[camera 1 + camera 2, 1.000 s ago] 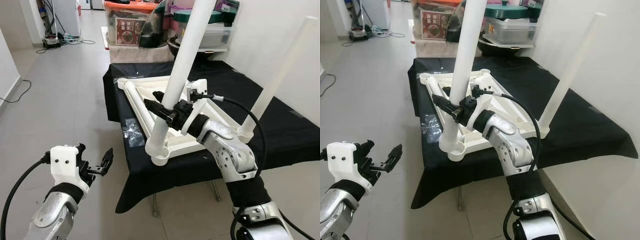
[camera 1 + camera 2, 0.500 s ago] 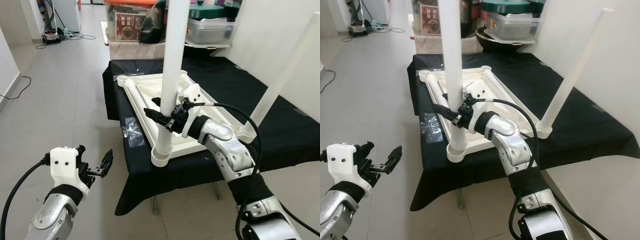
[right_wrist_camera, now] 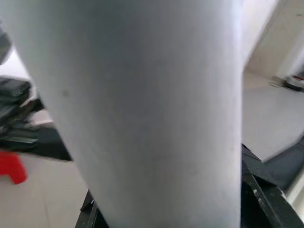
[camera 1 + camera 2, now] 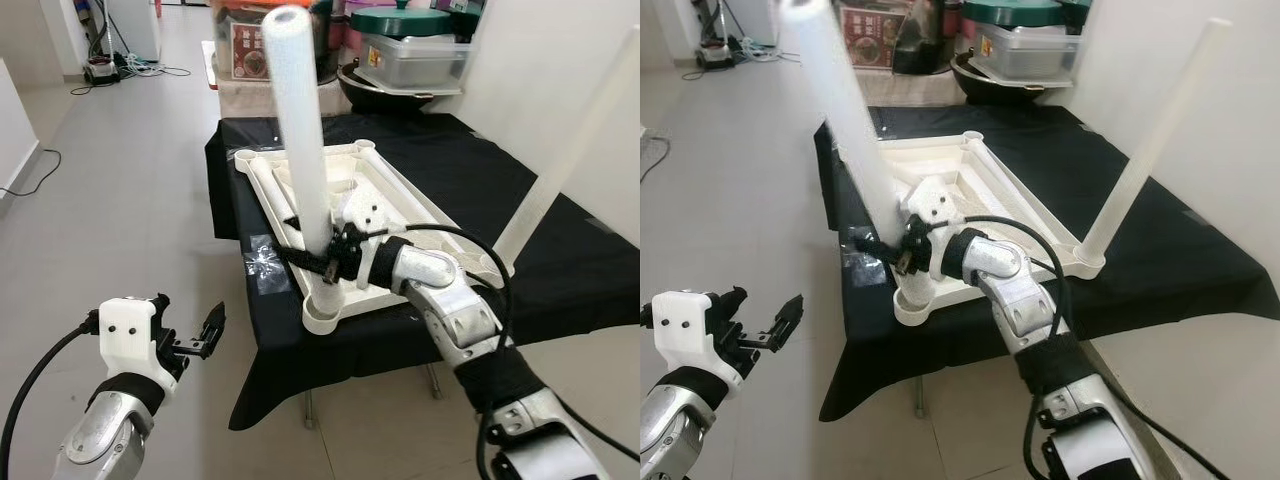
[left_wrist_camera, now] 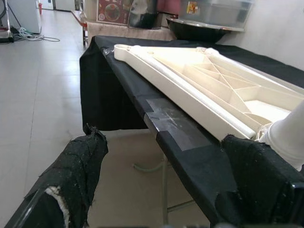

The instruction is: Building children table

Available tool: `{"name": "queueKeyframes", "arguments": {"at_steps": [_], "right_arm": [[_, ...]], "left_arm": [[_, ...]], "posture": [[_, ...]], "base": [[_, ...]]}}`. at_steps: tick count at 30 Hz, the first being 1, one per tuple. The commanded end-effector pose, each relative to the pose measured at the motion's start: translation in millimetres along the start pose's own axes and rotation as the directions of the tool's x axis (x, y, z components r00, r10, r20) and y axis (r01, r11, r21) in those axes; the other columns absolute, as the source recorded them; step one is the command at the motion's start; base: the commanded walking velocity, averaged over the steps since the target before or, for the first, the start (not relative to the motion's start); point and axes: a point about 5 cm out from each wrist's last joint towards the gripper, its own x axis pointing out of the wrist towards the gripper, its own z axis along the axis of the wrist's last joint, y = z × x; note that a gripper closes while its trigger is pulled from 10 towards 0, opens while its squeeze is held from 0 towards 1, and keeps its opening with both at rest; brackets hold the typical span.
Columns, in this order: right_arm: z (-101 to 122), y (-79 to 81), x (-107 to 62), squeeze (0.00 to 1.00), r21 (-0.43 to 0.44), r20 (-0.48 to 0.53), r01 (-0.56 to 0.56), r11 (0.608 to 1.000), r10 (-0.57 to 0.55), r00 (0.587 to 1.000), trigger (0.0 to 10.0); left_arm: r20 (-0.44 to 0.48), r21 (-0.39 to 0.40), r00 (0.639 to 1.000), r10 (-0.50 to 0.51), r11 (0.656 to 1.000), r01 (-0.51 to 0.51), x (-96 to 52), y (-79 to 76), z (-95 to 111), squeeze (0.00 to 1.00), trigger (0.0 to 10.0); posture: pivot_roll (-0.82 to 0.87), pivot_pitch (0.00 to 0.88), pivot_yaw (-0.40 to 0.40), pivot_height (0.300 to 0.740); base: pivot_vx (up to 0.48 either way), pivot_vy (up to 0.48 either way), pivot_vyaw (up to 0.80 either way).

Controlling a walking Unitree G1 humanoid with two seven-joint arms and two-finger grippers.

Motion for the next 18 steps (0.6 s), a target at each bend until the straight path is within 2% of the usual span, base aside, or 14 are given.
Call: {"name": "queueKeyframes", "arguments": {"at_steps": [1,2,9,10,11,13,18], "right_arm": [[-10.5,6.0,-2.8,0.0,0.048,-0.037,-0.038,0.998,0.04,0.999,10.0],[-14.5,13.5,-1.6,0.0,0.071,-0.042,-0.087,0.994,0.09,0.995,10.0],[-18.0,14.8,3.2,0.0,0.091,-0.039,-0.1,0.991,0.104,0.994,10.0],[-21.8,9.1,7.5,0.0,0.128,-0.043,-0.072,0.989,0.078,0.996,10.0],[-21.8,9.1,7.5,0.0,0.128,-0.043,-0.072,0.989,0.078,0.996,10.0],[-28.0,-0.8,11.7,0.0,0.216,-0.048,-0.066,0.974,0.078,0.996,10.0],[-22.1,-10.7,14.8,0.0,0.257,-0.011,-0.09,0.962,0.096,0.995,10.0]], "left_arm": [[0.011,0.006,1.0,-0.009,1.0,0.009,-1.1,-2.3,1.9,0.0,10.0],[0.012,0.003,1.0,-0.01,1.0,0.01,-1.7,-3.2,1.7,0.0,10.0],[0.012,0.003,1.0,-0.007,1.0,0.007,-2.5,-2.7,1.6,0.0,10.0],[0.013,0.003,1.0,-0.002,1.0,0.002,-3.2,-1.8,2.0,0.0,10.0],[0.013,0.003,1.0,-0.002,1.0,0.002,-3.2,-1.8,2.0,0.0,10.0],[0.012,-0.001,1.0,0.011,1.0,-0.011,-5.6,0.1,1.8,0.0,10.0],[0.009,-0.006,1.0,0.025,1.0,-0.025,-7.1,-0.4,0.2,0.0,10.0]], "posture": [[0.11,0.0,-0.118,0.74],[0.12,0.0,-0.126,0.74],[0.12,0.0,-0.131,0.74],[0.13,0.0,-0.141,0.74],[0.13,0.0,-0.141,0.74],[0.14,0.0,-0.157,0.74],[0.15,0.0,-0.166,0.74]], "base": [[0.0,0.0,0.0],[0.0,0.0,0.0],[0.0,0.0,0.0],[0.0,0.0,0.0],[0.0,0.0,0.0],[0.0,0.0,0.0],[0.0,0.0,0.0]]}}
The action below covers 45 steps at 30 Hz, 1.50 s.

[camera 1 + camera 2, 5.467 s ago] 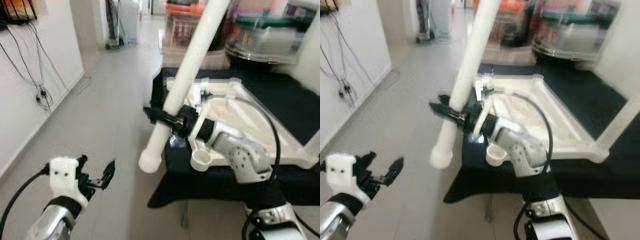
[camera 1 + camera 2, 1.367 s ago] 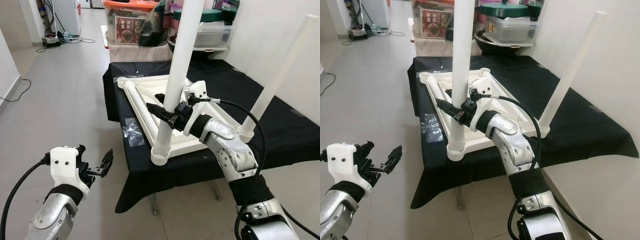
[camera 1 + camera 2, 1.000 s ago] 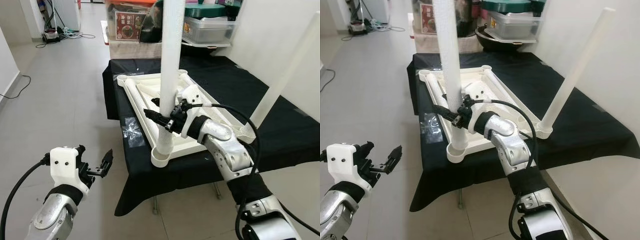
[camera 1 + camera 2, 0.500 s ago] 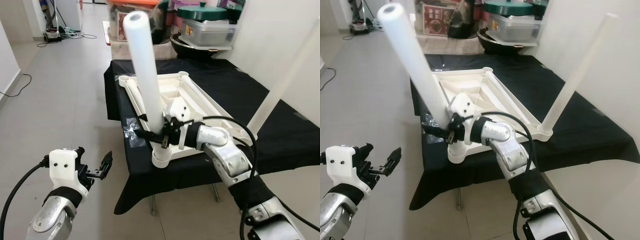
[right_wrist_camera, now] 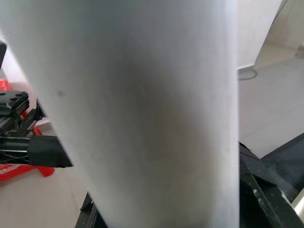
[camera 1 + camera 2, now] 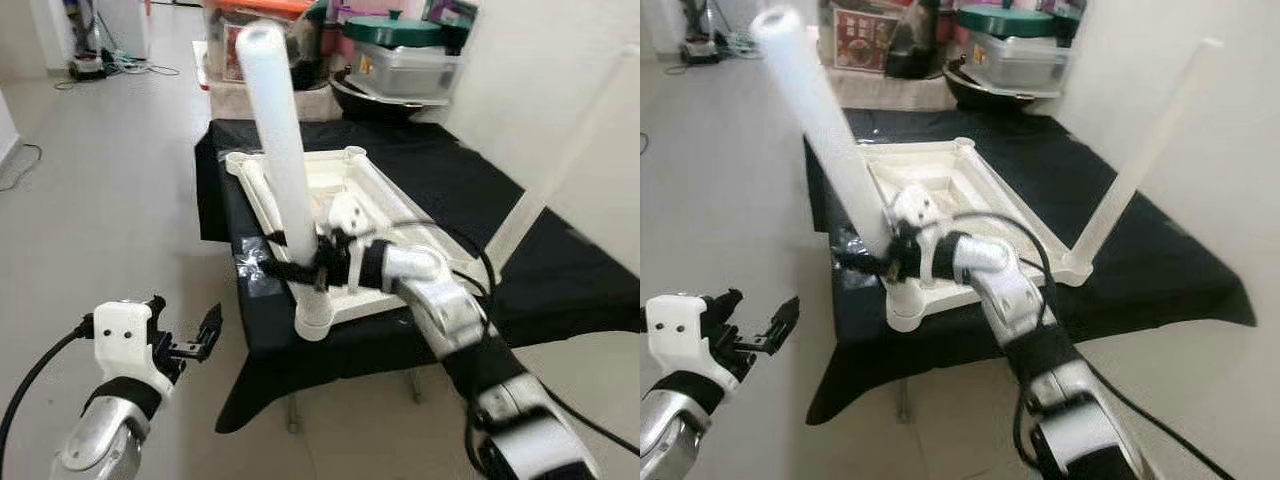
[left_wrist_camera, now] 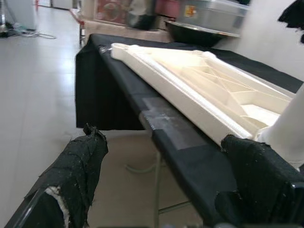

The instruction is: Building children table

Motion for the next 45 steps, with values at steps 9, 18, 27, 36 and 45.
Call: {"name": "queueKeyframes", "arguments": {"at_steps": [9,18,27,36,45], "right_arm": [[-9.2,-2.5,4.4,0.0,0.154,0.051,0.034,0.988,-0.042,0.998,10.0],[-40.1,-3.2,-1.5,0.0,0.286,-0.032,0.442,0.85,-0.453,0.891,10.0],[-70.2,-14.7,-17.7,0.0,0.296,-0.307,0.872,0.389,-0.826,0.473,9.7],[-53.4,-18.4,-3.5,0.0,0.315,-0.273,0.876,0.366,-0.849,0.453,10.0],[-31.8,-9.4,13.6,0.0,0.339,-0.068,0.646,0.684,-0.667,0.742,10.0]], "left_arm": [[0.006,-0.008,1.0,0.008,1.0,-0.008,-2.4,-1.1,0.8,0.0,10.0],[0.006,-0.006,1.0,0.028,1.0,-0.028,-4.1,2.1,1.6,0.0,10.0],[0.014,0.011,0.998,0.058,0.998,-0.059,-3.4,9.7,4.7,0.0,10.0],[0.02,0.025,0.998,0.059,0.998,-0.059,4.9,13.5,6.3,0.0,10.0],[0.011,0.017,0.998,0.057,0.998,-0.057,2.1,10.0,2.9,0.0,10.0]], "posture": [[0.16,0.0,-0.16,0.74],[0.16,0.0,-0.151,0.74],[0.16,0.0,-0.116,0.74],[0.15,0.0,-0.12,0.74],[0.15,0.0,-0.124,0.74]], "base": [[0.0,0.0,0.0],[0.0,0.0,0.0],[0.0,0.0,0.0],[0.0,0.0,0.0],[0.0,0.0,0.0]]}}
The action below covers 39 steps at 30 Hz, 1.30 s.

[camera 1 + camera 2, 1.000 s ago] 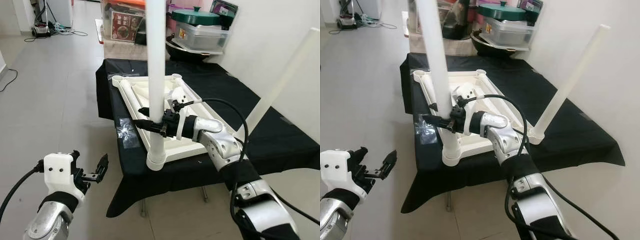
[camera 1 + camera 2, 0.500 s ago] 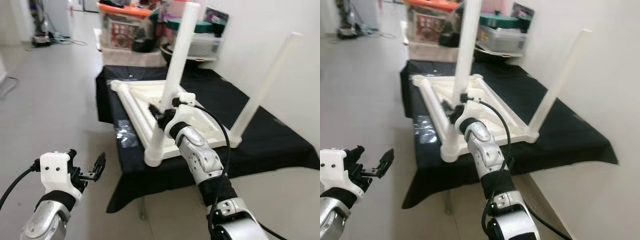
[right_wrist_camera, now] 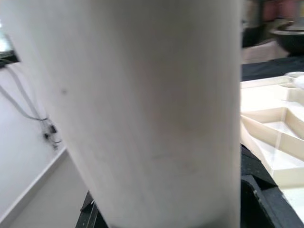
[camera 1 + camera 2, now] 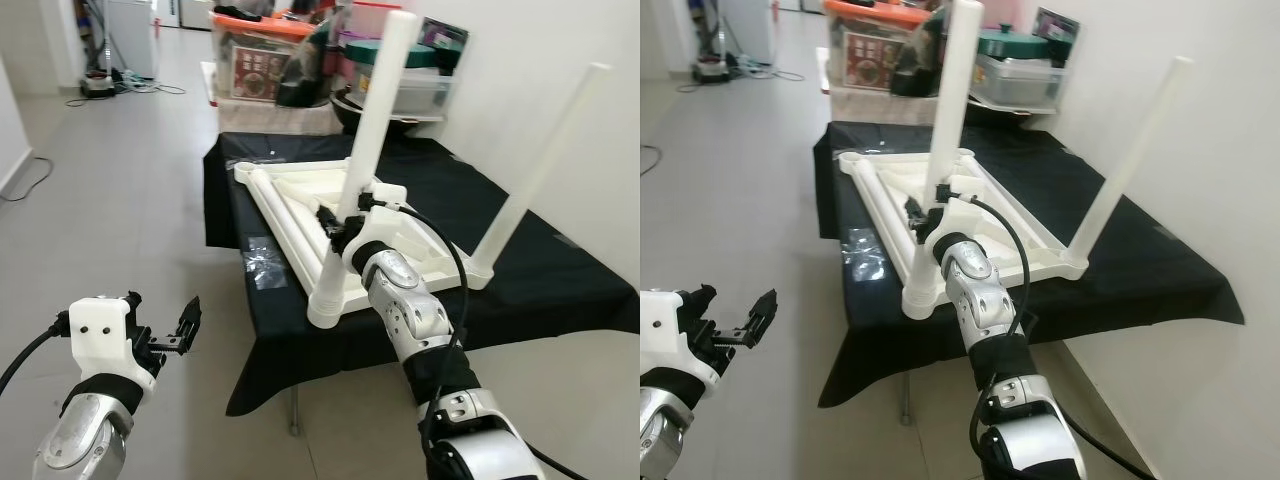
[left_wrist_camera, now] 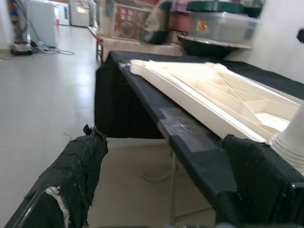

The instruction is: Building children table

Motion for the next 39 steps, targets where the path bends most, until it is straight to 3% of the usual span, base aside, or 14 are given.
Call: {"name": "queueKeyframes", "arguments": {"at_steps": [1,6,9,11,12,14,15,16,17,23,30,34,38,39], "right_arm": [[-6.8,6.5,-1.4,0.0,0.017,-0.035,-0.105,0.994,0.105,0.994,10.0],[-3.9,-8.3,0.8,0.0,-0.013,-0.056,-0.058,0.998,0.057,0.997,10.0],[-4.1,-20.3,2.4,0.0,-0.01,-0.056,0.085,0.996,-0.086,0.995,10.0],[-4.1,-20.3,2.4,0.0,-0.01,-0.056,0.085,0.996,-0.086,0.995,10.0],[-8.7,-26.1,-0.2,0.0,0.002,-0.056,0.204,0.979,-0.203,0.977,10.0],[-8.7,-26.1,-0.2,0.0,0.002,-0.056,0.204,0.979,-0.203,0.977,10.0],[-20.5,-29.0,-6.7,0.0,0.054,-0.085,0.355,0.933,-0.35,0.933,10.0],[-20.5,-29.0,-6.7,0.0,0.054,-0.085,0.355,0.933,-0.35,0.933,10.0],[-32.3,-27.2,-12.0,0.0,0.096,-0.13,0.441,0.892,-0.428,0.894,10.0],[-44.5,-22.1,-15.3,0.0,0.152,-0.221,0.492,0.857,-0.456,0.862,10.0],[-42.8,-26.2,-14.5,0.0,0.115,-0.218,0.489,0.865,-0.458,0.862,10.0],[-43.4,-28.4,-21.1,0.0,0.075,-0.215,0.573,0.816,-0.548,0.808,10.0],[-43.7,-26.8,-21.5,0.0,0.082,-0.218,0.584,0.808,-0.557,0.801,10.0],[-41.6,-23.7,-20.8,0.51,0.096,-0.209,0.576,0.812,-0.549,0.809,10.0]], "left_arm": [[-0.013,-0.009,1.0,-0.004,1.0,0.004,0.6,-2.1,-3.8,0.0,10.0],[-0.011,-0.01,1.0,0.003,1.0,-0.004,2.1,-1.2,-3.7,0.0,10.0],[-0.01,-0.01,1.0,0.005,1.0,-0.005,2.8,-2.0,-3.7,0.0,10.0],[-0.01,-0.01,1.0,0.005,1.0,-0.005,2.8,-2.0,-3.7,0.0,10.0],[-0.013,-0.009,1.0,0.005,1.0,-0.005,2.2,-2.2,-4.3,0.0,10.0],[-0.013,-0.009,1.0,0.005,1.0,-0.005,2.2,-2.2,-4.3,0.0,10.0],[-0.015,-0.007,1.0,0.007,1.0,-0.007,1.7,-1.2,-4.3,0.0,10.0],[-0.015,-0.007,1.0,0.007,1.0,-0.007,1.7,-1.2,-4.3,0.0,10.0],[-0.016,-0.006,1.0,0.007,1.0,-0.008,1.9,-0.4,-4.1,0.0,10.0],[-0.02,-0.001,1.0,-0.003,1.0,0.003,3.6,0.1,-4.2,0.0,10.0],[-0.024,0.003,1.0,-0.003,1.0,0.003,4.3,-1.7,-5.9,0.0,10.0],[-0.027,0.006,1.0,0.005,1.0,-0.005,3.3,-2.8,-7.4,0.0,10.0],[-0.028,0.007,1.0,0.008,1.0,-0.008,3.2,-2.1,-7.4,0.0,10.0],[-0.027,0.009,1.0,0.01,1.0,-0.009,3.6,-1.3,-7.0,0.0,10.0]], "posture": [[0.14,0.0,-0.128,0.74],[0.14,0.0,-0.131,0.74],[0.14,0.0,-0.129,0.74],[0.14,0.0,-0.129,0.74],[0.15,0.0,-0.127,0.74],[0.15,0.0,-0.127,0.74],[0.14,0.0,-0.121,0.74],[0.14,0.0,-0.121,0.74],[0.15,0.0,-0.118,0.74],[0.13,0.0,-0.11,0.74],[0.14,0.0,-0.115,0.74],[0.14,0.0,-0.117,0.74],[0.14,0.0,-0.117,0.74],[0.14,0.0,-0.113,0.74]], "base": [[0.0,0.0,0.0],[0.0,0.0,0.0],[0.0,0.0,0.0],[0.0,0.0,0.0],[0.0,0.0,0.0],[0.0,0.0,0.0],[0.0,0.0,0.0],[0.0,0.0,0.0],[0.0,0.0,0.0],[0.0,0.0,0.0],[0.0,0.0,0.0],[0.0,0.0,0.0],[0.0,0.0,0.0],[0.0,0.0,0.0]]}}
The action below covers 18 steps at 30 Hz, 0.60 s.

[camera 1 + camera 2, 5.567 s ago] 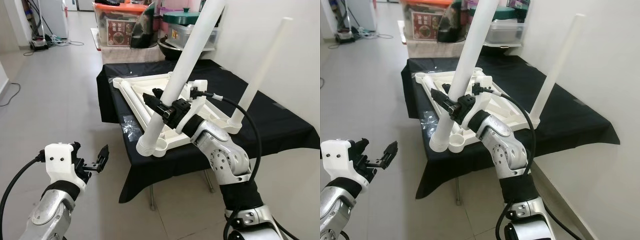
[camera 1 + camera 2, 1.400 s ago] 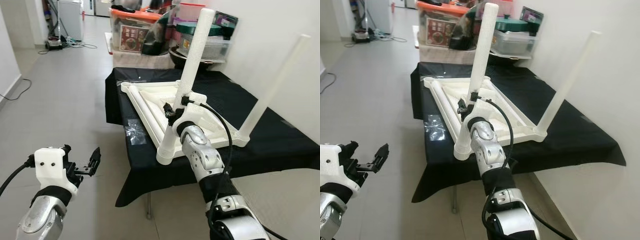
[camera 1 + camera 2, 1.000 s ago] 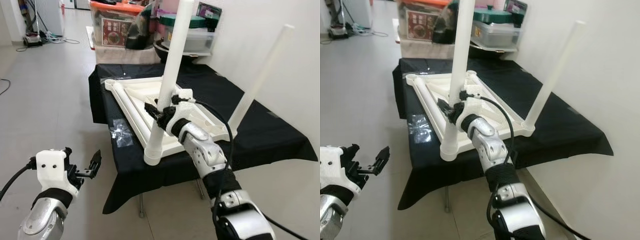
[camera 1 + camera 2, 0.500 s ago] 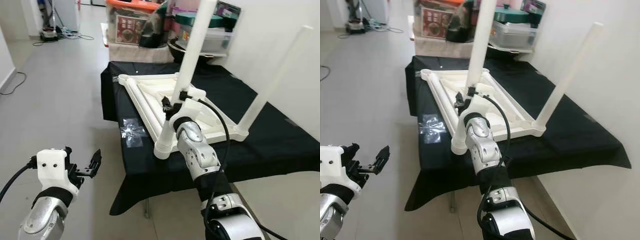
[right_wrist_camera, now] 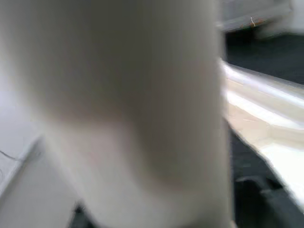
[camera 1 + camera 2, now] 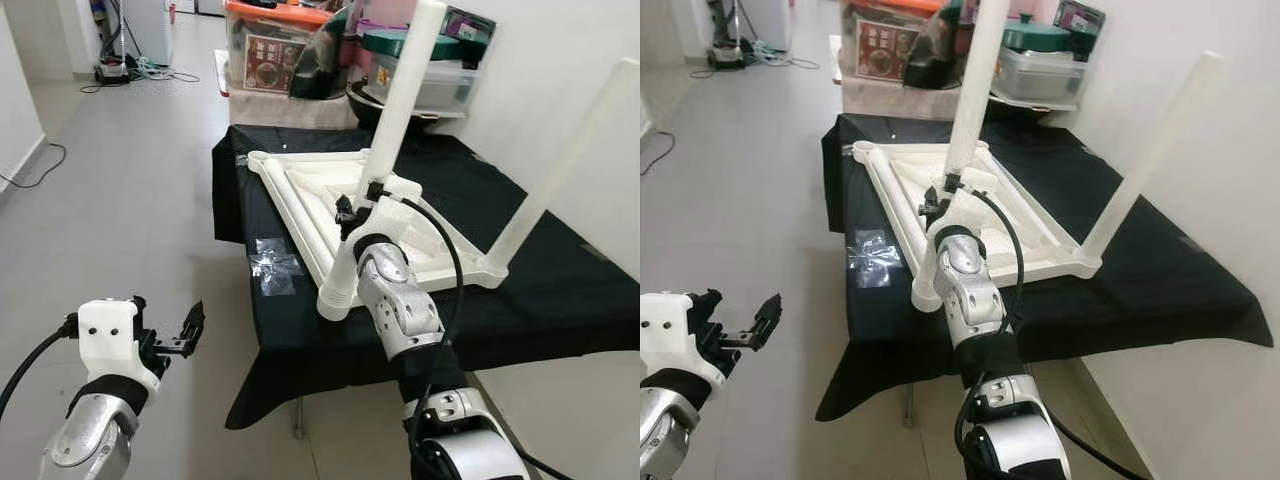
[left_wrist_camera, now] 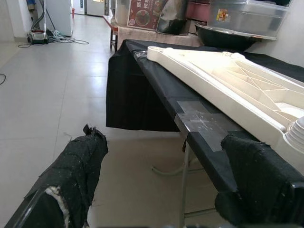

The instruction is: Building children table

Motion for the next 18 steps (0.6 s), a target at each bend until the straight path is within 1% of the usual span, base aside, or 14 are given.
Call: {"name": "queueKeyframes", "arguments": {"at_steps": [1,2,3,4,5,6,7,8,12,13,14,15,17,18], "right_arm": [[-37.3,-18.2,-7.3,0.51,0.034,-0.146,0.105,0.994,-0.099,0.984,10.0],[-35.9,-16.1,-7.9,0.56,0.041,-0.139,0.096,0.995,-0.09,0.986,10.0],[-32.6,-14.0,-8.0,0.65,0.049,-0.123,0.077,0.996,-0.07,0.99,10.0],[-32.6,-14.0,-8.0,0.65,0.049,-0.123,0.077,0.996,-0.07,0.99,10.0],[-27.1,-12.4,-8.0,1.0,0.058,-0.096,0.058,0.997,-0.052,0.994,10.0],[-20.0,-10.8,-8.5,1.0,0.072,-0.073,0.041,0.997,-0.036,0.997,10.0],[-20.0,-10.8,-8.5,1.0,0.072,-0.073,0.041,0.997,-0.036,0.997,10.0],[-12.6,-9.7,-8.6,1.0,0.083,-0.044,0.02,0.996,-0.017,0.999,10.0],[-8.1,-9.1,-8.8,1.0,0.089,-0.026,0.008,0.996,-0.006,1.0,10.0],[3.3,-6.2,-10.7,1.0,0.105,0.009,-0.041,0.994,0.04,0.999,10.0],[3.3,-6.2,-10.7,1.0,0.105,0.009,-0.041,0.994,0.04,0.999,10.0],[15.4,-3.1,-13.4,1.0,0.101,0.052,-0.107,0.989,0.102,0.993,10.0],[15.4,-3.1,-13.4,1.0,0.101,0.052,-0.107,0.989,0.102,0.993,10.0],[28.5,0.5,-17.1,1.0,0.089,0.096,-0.199,0.976,0.19,0.977,10.0]], "left_arm": [[-0.009,0.005,1.0,0.001,1.0,-0.001,0.3,-0.4,-2.4,0.0,10.0],[-0.008,0.006,1.0,0.001,1.0,-0.001,0.6,0.1,-2.1,0.0,10.0],[-0.007,0.007,1.0,0.0,1.0,0.0,1.1,0.3,-1.8,0.0,10.0],[-0.007,0.007,1.0,0.0,1.0,0.0,1.1,0.3,-1.8,0.0,10.0],[-0.007,0.009,1.0,-0.001,1.0,0.001,1.5,0.7,-1.6,0.0,10.0],[-0.006,0.009,1.0,-0.003,1.0,0.003,2.1,0.6,-1.5,0.0,10.0],[-0.006,0.009,1.0,-0.003,1.0,0.003,2.1,0.6,-1.5,0.0,10.0],[-0.006,0.009,1.0,-0.005,1.0,0.005,2.5,0.5,-1.4,0.0,10.0],[-0.006,0.01,1.0,-0.006,1.0,0.006,2.7,0.3,-1.3,0.0,10.0],[-0.005,0.011,1.0,-0.007,1.0,0.007,2.9,0.7,-1.2,0.0,10.0],[-0.005,0.011,1.0,-0.007,1.0,0.007,2.9,0.7,-1.2,0.0,10.0],[-0.006,0.013,1.0,-0.008,1.0,0.008,3.2,1.3,-0.9,0.0,10.0],[-0.006,0.013,1.0,-0.008,1.0,0.008,3.2,1.3,-0.9,0.0,10.0],[-0.005,0.015,1.0,-0.009,1.0,0.009,3.6,2.3,-0.5,0.0,10.0]], "posture": [[0.14,0.0,-0.113,0.74],[0.14,0.0,-0.113,0.74],[0.14,0.0,-0.113,0.74],[0.14,0.0,-0.113,0.74],[0.13,0.0,-0.107,0.74],[0.13,0.0,-0.107,0.74],[0.13,0.0,-0.107,0.74],[0.13,0.0,-0.107,0.74],[0.13,0.0,-0.107,0.74],[0.12,0.0,-0.099,0.74],[0.12,0.0,-0.099,0.74],[0.12,0.0,-0.097,0.74],[0.12,0.0,-0.097,0.74],[0.11,0.0,-0.096,0.74]], "base": [[0.0,0.0,0.0],[0.0,0.0,0.0],[0.0,0.0,0.0],[0.0,0.0,0.0],[0.0,0.0,0.0],[0.0,0.0,0.0],[0.0,0.0,0.0],[0.0,0.0,0.0],[0.0,0.0,0.0],[0.0,0.0,0.0],[0.0,0.0,0.0],[0.0,0.0,0.0],[0.0,0.0,0.0],[0.0,0.0,0.0]]}}
